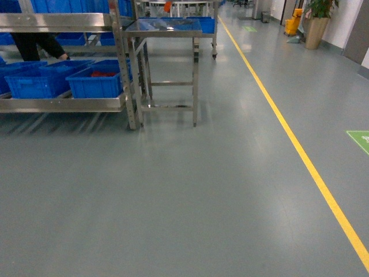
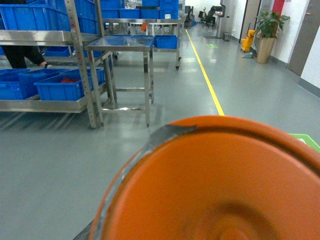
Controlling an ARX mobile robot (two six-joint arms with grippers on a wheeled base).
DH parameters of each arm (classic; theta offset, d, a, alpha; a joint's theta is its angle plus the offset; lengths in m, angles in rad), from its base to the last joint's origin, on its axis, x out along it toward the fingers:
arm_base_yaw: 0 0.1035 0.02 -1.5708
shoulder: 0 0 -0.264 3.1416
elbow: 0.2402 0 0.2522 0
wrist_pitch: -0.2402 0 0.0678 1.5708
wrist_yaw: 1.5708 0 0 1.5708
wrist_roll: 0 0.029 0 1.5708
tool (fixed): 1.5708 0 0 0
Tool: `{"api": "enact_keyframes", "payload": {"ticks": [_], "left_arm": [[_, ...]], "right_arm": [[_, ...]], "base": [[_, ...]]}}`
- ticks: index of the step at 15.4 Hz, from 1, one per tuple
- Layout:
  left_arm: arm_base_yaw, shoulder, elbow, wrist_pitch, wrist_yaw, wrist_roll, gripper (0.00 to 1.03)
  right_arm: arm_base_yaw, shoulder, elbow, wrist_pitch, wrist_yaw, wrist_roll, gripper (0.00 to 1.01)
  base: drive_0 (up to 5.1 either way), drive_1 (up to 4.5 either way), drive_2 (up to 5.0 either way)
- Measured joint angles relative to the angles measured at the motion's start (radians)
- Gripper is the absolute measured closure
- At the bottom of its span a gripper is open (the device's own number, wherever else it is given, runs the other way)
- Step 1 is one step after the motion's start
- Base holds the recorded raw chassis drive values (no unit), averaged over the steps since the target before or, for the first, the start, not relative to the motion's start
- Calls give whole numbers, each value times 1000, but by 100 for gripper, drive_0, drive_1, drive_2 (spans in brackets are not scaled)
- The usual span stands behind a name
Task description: Sort blue parts and orange caps into right shelf containers
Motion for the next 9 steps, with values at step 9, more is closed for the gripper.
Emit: {"api": "enact_keyframes", "payload": {"ticks": [9], "left_arm": [[0,0,0,2,0,0,61]], "right_arm": [[0,0,0,-1,0,0,58]], "base": [[0,432,-432]]}}
